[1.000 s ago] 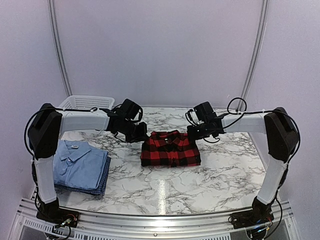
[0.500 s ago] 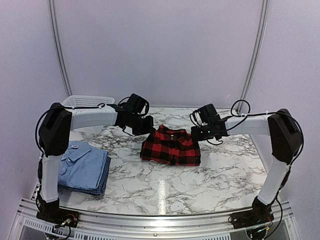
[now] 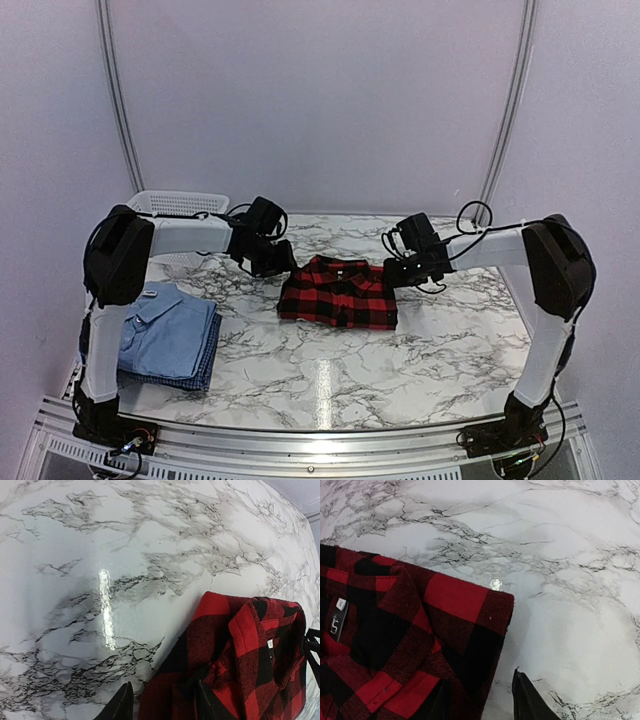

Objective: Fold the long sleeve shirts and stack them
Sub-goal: Adjust the square-folded shirt at the center of the board, then move the square-folded shirt to the corner of the board.

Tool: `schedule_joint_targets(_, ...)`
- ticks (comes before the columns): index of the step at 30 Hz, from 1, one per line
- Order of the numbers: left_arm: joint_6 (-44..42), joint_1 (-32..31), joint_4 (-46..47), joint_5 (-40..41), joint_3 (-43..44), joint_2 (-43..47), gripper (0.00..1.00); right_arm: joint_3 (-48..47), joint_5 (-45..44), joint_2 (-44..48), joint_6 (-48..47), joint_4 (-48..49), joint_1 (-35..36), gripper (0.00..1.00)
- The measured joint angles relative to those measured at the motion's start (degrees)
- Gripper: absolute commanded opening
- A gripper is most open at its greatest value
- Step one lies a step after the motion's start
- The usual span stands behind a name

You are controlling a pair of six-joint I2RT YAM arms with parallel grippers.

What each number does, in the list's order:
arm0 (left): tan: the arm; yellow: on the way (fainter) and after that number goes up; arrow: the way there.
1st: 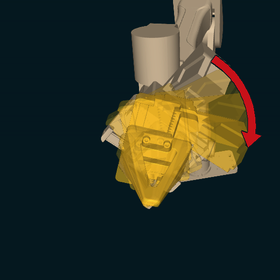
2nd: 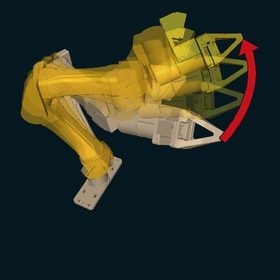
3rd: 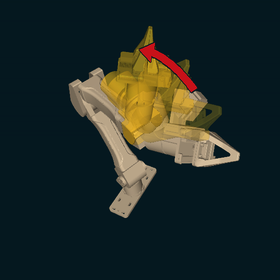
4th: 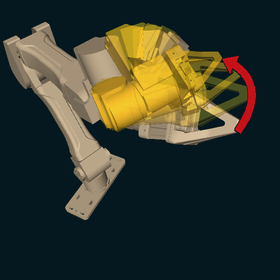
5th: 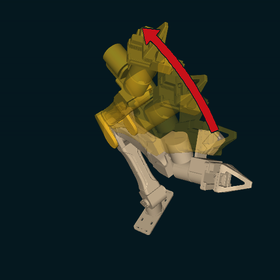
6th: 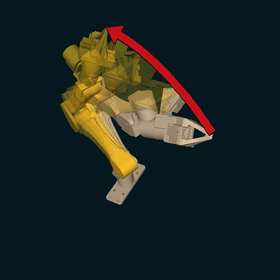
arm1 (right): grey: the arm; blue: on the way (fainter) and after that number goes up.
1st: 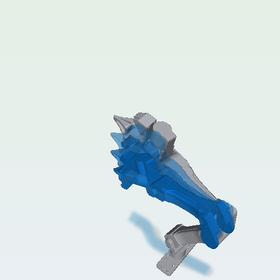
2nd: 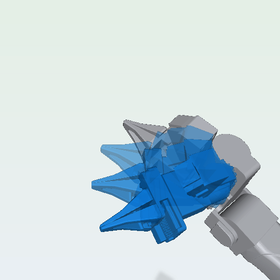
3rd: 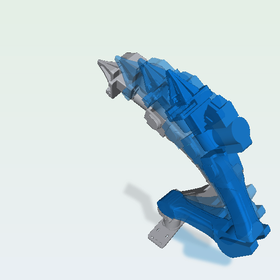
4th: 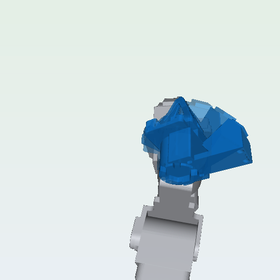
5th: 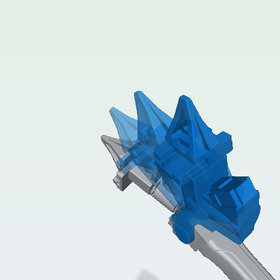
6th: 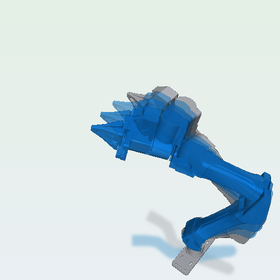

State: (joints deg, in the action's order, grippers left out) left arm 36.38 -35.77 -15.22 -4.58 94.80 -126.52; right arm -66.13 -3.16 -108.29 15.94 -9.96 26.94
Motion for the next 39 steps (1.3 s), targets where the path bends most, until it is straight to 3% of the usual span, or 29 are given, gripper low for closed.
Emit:
schedule_joint_targets(4, -0.7, 0.3, -0.2, 1.7, -2.9, 4.1, 0.46, -0.3, -0.5, 3.7, 0.0, -2.7, 1.1, 0.44)
schedule_joint_targets(12, -0.7, -0.5, -0.4, -0.2, -12.3, 16.9, 0.29, -2.5, 0.1, 9.3, 1.7, -4.0, 9.1, 0.36)
schedule_joint_targets(21, 0.8, -6.5, 3.7, -9.0, -13.8, 13.9, 0.16, -2.5, 0.5, 7.1, 6.0, -4.1, 18.3, 0.35)
schedule_joint_targets(27, 4.4, -8.4, 7.8, -11.3, -19.5, 10.8, 0.11, -1.6, -0.3, 4.5, 8.1, -3.6, 21.1, 0.43)
schedule_joint_targets(39, 7.1, -8.4, 12.5, -11.2, -24.3, 12.0, 0.14, 0.5, -4.4, 0.5, 9.5, -3.2, 21.9, 0.57)
